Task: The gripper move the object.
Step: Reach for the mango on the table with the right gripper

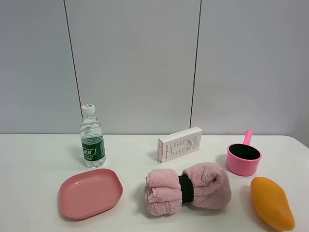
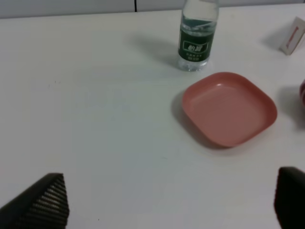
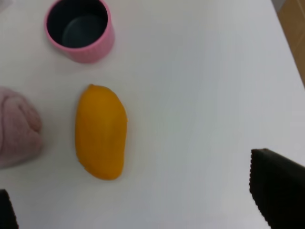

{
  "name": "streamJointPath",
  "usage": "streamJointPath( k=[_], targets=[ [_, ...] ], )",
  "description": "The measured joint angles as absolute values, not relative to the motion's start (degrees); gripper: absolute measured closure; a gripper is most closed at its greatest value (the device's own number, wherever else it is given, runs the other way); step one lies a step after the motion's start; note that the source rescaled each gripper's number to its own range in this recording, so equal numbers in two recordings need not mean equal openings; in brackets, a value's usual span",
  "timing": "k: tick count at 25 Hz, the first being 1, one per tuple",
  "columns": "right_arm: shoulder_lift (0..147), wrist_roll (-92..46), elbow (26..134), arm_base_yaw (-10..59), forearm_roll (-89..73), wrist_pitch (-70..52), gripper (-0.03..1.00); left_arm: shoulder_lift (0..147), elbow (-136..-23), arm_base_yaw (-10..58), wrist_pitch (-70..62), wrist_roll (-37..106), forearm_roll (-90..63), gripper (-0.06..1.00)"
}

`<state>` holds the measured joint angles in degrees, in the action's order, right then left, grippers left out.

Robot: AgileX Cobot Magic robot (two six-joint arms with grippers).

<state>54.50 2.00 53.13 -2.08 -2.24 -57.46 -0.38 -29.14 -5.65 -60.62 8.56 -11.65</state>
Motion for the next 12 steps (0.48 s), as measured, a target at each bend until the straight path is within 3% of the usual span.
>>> streamJointPath(
  k=[12],
  targets=[
    [81.03,7.71,53.58,3.48,-2.08,-48.99,-0.03,-0.38,-29.14,-5.65,-60.62,8.56,-11.65,-0.06]
  ],
)
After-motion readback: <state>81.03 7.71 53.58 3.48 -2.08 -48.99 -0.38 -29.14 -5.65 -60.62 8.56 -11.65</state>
